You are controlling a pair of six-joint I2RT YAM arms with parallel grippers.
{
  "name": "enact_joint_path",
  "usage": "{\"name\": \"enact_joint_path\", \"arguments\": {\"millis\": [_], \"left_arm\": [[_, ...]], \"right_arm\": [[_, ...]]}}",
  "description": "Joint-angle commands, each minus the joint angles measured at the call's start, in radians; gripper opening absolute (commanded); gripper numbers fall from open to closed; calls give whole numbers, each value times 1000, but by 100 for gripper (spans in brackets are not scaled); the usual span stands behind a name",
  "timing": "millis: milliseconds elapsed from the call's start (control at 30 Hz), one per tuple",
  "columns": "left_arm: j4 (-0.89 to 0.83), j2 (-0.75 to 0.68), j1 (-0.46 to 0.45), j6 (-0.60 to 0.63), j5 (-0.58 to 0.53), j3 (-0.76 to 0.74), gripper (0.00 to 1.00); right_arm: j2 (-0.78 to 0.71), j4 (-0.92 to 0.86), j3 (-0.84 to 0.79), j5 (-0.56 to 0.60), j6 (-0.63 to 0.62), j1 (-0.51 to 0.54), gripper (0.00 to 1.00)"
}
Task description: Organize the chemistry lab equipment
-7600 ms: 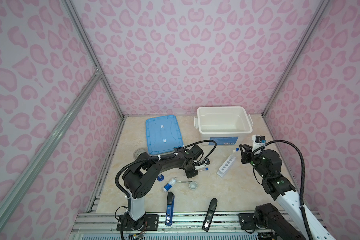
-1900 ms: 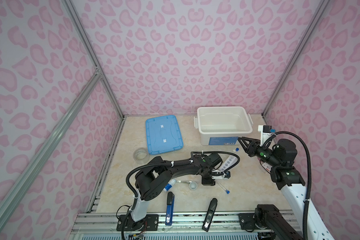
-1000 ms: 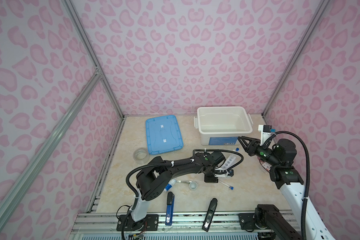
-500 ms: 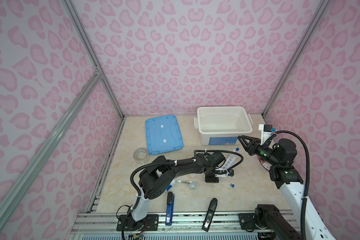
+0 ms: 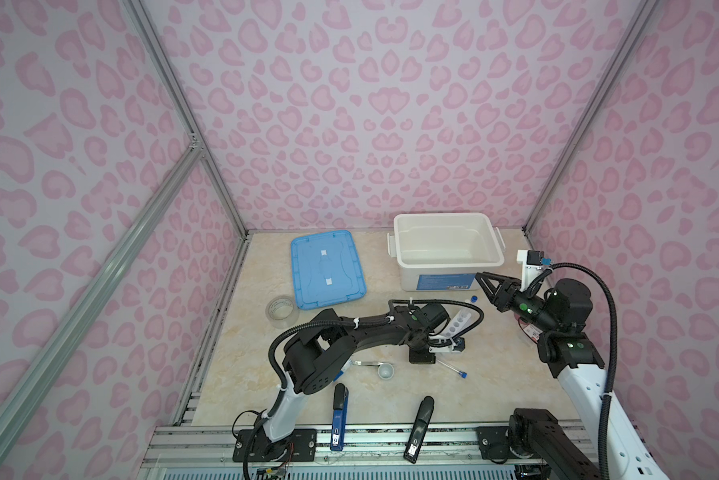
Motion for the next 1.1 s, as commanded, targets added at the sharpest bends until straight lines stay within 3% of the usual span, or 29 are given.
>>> {"name": "enact_joint_path", "arguments": {"millis": [0,200,467,700,1067], "left_arm": [[-29,12,0,-4,11,7,44],[-49,-4,0,-11,14,-10,32],[-57,-31,-3,-23,32,-40,22],[-60,-69,-3,-54,81,-43,18],[-39,-248,24,-86,147,-87,14]], "right_arm": [[2,48,-9,-13,12,-3,34],[4,56,-11,-10,21,-7,34],[-4,48,-18,10,29,-9,34],[-20,1,-15,36,16,-16,33],[-73,-179,29,83,-34,-55,33]]}}
